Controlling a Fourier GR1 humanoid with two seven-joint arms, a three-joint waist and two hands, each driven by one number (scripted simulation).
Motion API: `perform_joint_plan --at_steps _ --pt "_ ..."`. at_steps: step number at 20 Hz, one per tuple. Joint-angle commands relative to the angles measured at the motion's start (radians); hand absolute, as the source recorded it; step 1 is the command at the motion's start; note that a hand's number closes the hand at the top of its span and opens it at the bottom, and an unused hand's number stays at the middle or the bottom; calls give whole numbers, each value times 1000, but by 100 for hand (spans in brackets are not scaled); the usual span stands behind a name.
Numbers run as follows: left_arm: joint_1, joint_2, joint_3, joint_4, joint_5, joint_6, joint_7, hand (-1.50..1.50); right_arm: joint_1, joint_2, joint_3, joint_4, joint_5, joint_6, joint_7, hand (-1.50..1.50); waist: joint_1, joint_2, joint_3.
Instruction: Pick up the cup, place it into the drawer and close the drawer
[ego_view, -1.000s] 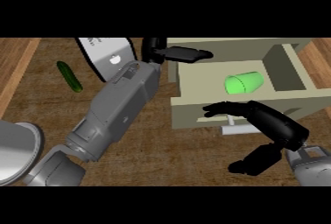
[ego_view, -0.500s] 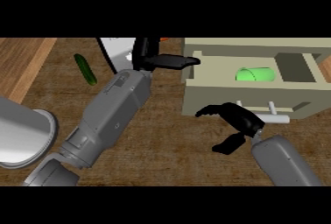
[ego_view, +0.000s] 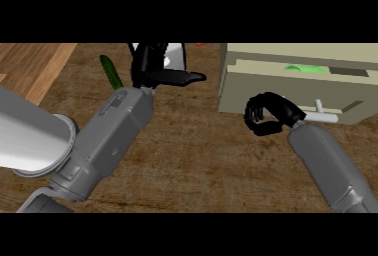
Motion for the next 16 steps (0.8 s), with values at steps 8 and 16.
perform_joint_plan --at_steps 8,16 --pt "135 79 -22 -102 4 -103 28 -150 -259 -73 -206 271 -76 -102 -54 150 73 21 2" --pt "135 111 -22 -137 9 -142 45 -150 -299 -147 -245 251 -126 -24 -41 150 96 29 1"
